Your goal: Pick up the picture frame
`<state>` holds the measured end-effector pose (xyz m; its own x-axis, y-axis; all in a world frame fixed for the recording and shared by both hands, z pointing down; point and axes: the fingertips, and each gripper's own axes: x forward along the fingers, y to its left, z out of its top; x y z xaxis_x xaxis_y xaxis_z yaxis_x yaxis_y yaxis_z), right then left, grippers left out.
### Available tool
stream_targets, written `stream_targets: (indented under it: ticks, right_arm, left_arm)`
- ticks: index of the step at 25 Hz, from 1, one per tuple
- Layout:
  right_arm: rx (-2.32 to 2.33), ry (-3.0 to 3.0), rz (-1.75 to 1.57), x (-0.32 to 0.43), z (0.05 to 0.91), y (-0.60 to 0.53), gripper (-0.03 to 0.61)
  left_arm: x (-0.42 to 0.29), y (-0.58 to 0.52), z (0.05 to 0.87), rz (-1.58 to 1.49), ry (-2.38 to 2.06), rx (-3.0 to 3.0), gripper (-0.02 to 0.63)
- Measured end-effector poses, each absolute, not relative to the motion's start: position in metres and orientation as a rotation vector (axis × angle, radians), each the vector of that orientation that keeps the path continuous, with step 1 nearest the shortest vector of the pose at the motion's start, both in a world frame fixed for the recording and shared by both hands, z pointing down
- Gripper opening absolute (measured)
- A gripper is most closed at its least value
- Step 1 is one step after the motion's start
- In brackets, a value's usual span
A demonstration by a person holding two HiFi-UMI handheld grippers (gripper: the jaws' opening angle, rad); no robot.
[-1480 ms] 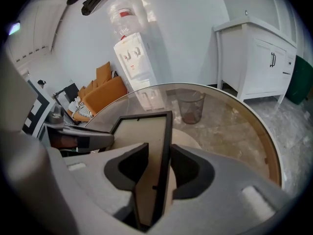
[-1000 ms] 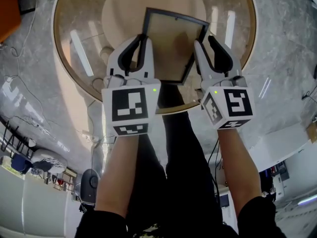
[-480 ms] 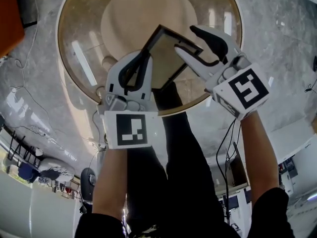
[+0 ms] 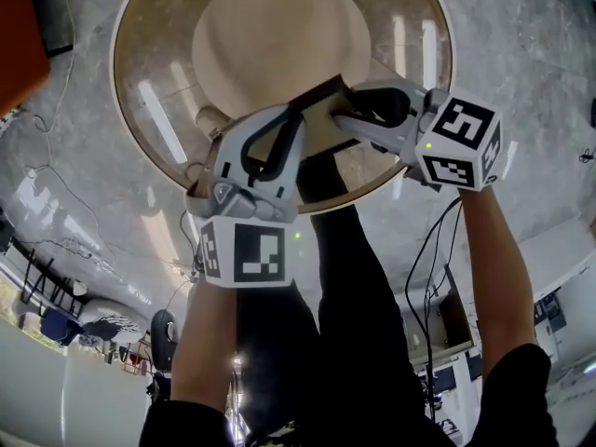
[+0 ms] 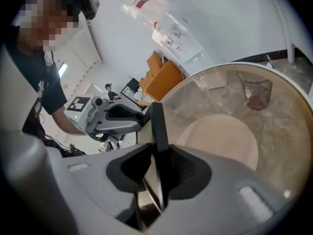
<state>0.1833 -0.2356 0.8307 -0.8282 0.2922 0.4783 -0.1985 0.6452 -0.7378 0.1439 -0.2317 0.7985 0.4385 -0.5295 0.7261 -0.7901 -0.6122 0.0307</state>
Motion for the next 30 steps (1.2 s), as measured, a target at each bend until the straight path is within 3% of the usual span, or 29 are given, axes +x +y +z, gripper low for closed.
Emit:
stream_targets:
  ticks: [3, 16, 30]
  right_arm:
    - [-0.139, -2.284, 1.218, 0.181, 0.812, -0.223, 0.050]
    - [0.093, -2.303, 1.291, 0.177, 0.758, -0.212, 0.049]
    - [0.505, -2.269, 0.986, 0.211, 0.674, -0.219, 0.048]
  left_arm:
    - [0.137, -0.229, 0.793, 0.976, -1.140, 2.306, 0.061]
    - [0.112, -0.219, 0.724, 0.897, -1.222, 2.322, 0.028]
    - [0.117, -0.243, 0.635, 0.859, -1.347, 2.327, 0.014]
